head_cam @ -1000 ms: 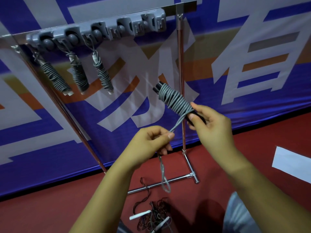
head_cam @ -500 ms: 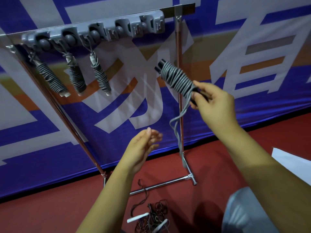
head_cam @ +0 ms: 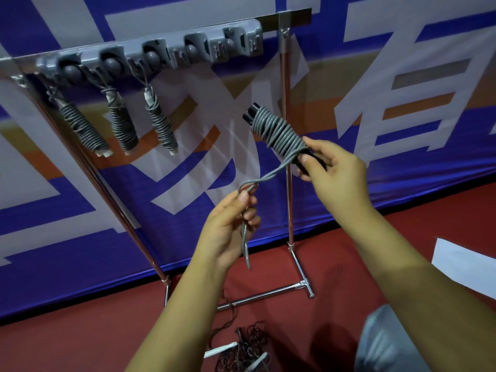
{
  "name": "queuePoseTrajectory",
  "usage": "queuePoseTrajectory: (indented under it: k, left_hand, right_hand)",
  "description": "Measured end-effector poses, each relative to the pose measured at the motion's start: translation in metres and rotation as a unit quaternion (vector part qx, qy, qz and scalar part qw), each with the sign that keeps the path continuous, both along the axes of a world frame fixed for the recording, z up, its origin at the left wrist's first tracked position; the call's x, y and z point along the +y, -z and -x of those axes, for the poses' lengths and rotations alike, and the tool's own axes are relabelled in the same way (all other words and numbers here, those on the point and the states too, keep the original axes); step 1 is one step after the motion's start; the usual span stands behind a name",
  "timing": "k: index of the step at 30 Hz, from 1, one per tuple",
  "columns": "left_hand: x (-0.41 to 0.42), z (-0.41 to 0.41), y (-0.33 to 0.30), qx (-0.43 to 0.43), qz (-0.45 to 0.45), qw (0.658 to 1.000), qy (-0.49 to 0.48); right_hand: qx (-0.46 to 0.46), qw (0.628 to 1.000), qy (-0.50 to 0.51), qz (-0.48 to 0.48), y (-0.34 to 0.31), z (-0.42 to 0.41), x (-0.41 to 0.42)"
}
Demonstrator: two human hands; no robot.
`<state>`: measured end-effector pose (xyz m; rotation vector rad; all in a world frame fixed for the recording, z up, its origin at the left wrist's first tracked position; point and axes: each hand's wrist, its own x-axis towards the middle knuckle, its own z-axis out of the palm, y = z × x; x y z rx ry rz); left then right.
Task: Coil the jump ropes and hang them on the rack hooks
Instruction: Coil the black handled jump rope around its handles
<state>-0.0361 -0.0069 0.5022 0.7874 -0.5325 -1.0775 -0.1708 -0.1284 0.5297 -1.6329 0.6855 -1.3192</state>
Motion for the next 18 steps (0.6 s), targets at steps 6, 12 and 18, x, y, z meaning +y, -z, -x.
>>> queuePoseTrajectory:
  k: [6, 12, 18]
  left_hand:
    - [0.004, -0.002, -0.007, -0.038, -0.009, 0.999, 0.004]
    - [0.009, 0.002, -0.013, -0.16, 0.045, 0.986, 0.025]
    - [0.015, -0.009, -0.015, -0.394, -0.007, 0.912, 0.109]
  right_hand:
    - [0.005, 0.998, 0.005, -0.059, 0.015, 0.001, -0.014]
    - [0.033, 0.991, -0.01, -0.129, 0.031, -0.007, -0.032]
    - [0.04, 0.988, -0.012, -0.148, 0.034, -0.01, -0.037]
